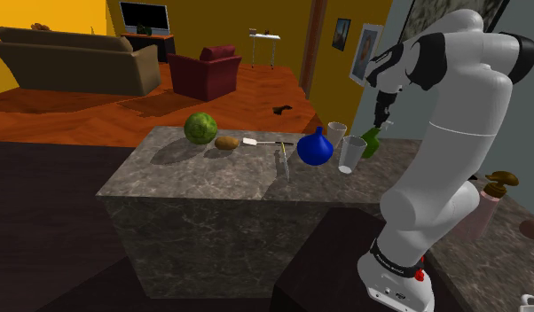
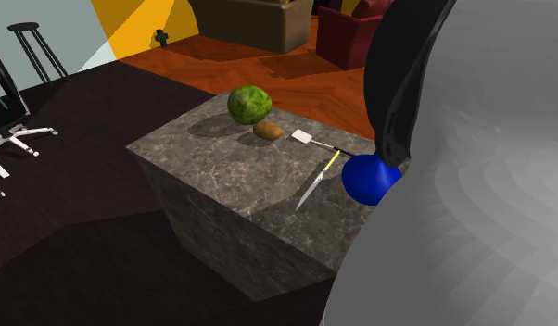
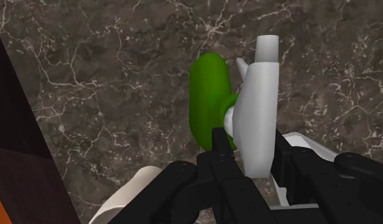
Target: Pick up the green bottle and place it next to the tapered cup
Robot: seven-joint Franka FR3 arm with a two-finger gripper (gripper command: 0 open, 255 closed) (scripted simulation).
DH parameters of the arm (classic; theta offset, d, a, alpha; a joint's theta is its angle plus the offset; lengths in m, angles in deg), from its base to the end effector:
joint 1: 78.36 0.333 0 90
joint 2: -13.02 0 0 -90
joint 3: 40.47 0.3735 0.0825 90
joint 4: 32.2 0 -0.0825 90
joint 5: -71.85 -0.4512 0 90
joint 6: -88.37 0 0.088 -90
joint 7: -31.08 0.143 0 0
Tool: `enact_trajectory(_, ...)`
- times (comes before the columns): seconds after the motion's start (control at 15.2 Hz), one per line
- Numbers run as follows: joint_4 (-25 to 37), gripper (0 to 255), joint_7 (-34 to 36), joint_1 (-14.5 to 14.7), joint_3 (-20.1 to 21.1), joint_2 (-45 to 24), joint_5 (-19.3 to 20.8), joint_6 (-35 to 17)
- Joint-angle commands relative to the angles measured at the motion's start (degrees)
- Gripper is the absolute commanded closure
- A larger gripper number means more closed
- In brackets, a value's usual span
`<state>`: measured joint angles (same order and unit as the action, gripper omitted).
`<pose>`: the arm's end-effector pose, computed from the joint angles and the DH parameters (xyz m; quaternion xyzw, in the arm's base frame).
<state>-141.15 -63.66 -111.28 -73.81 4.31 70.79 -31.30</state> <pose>0.2804 -0.6051 0.4296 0.9684 0.2453 -0.0280 0.0352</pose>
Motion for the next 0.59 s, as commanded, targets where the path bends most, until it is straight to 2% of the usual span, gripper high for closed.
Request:
enact_trajectory(0.0, 0.0, 0, 0.0, 0.0, 0.0, 0.01, 0.0, -0.01)
enact_trajectory(0.33, 0.0, 0, 0.0, 0.0, 0.0, 0.01, 0.0, -0.01)
enact_trajectory(0.53, 3.52, 0, 0.91, 0.53, -0.06, 2.13, 1.34, 5.32)
